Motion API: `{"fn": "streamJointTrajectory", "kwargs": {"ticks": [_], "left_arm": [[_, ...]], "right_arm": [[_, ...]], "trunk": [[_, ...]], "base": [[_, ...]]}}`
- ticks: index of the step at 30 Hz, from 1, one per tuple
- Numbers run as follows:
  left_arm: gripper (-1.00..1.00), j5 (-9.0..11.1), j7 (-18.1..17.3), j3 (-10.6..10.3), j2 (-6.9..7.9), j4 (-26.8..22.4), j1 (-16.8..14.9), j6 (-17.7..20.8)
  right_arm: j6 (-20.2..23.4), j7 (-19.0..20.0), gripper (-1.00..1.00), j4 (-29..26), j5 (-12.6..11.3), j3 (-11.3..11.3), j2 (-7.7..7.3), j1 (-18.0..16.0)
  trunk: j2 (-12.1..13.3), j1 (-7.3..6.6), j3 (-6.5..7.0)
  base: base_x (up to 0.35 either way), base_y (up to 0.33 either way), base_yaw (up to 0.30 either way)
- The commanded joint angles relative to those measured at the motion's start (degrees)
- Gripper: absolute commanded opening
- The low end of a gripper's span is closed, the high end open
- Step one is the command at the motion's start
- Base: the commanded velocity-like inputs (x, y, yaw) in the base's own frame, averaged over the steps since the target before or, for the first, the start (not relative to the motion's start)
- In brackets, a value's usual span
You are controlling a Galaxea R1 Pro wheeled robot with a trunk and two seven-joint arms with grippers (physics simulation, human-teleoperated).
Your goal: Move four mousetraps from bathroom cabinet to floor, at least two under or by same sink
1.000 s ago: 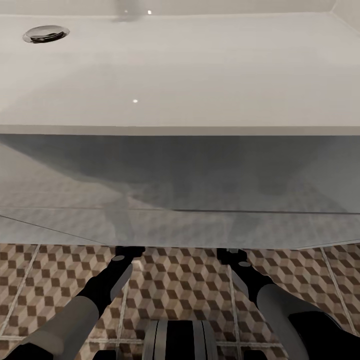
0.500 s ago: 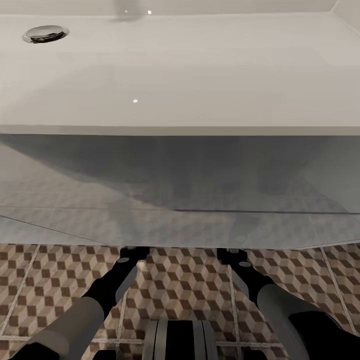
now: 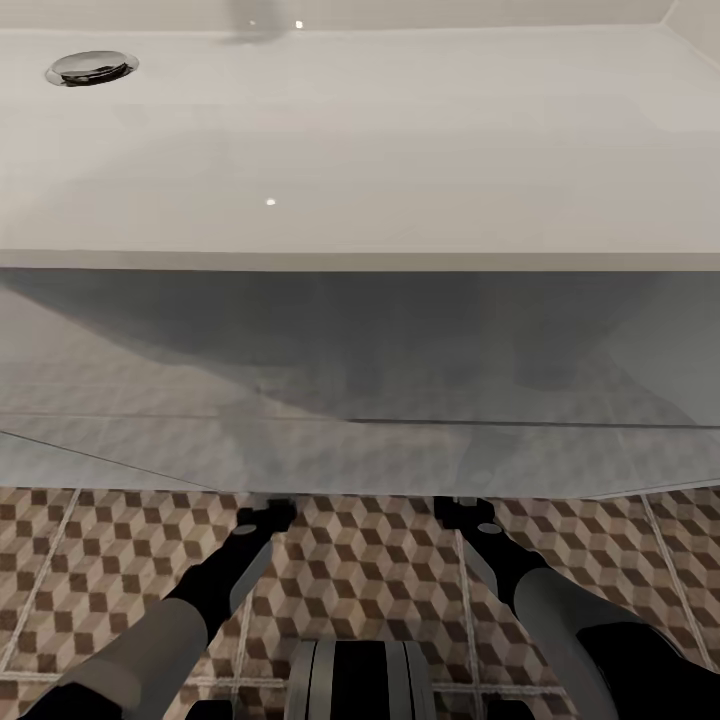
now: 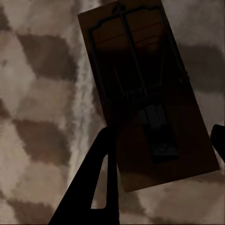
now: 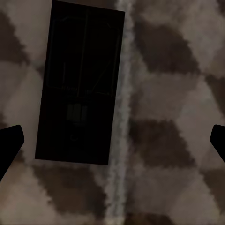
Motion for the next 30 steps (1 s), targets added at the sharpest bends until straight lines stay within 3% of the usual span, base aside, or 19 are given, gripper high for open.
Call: {"fn": "streamJointTrajectory", "kwargs": {"ticks": [1,30], "left_arm": [[-1.0,0.4,0.6,-0.4,0.07,0.3,0.0,0.2],[-1.0,0.2,0.3,-0.3,0.07,2.1,-0.2,-1.4]], "right_arm": [[-0.2,-0.3,1.0,0.1,-0.2,0.5,-0.01,0.0],[-0.2,-0.3,1.0,0.1,-0.2,0.6,0.03,0.0]], "trunk": [[0.0,-0.01,-0.03],[0.0,-0.01,-0.03]], "base": [[0.0,0.0,0.0],[0.0,0.0,0.0]]}}
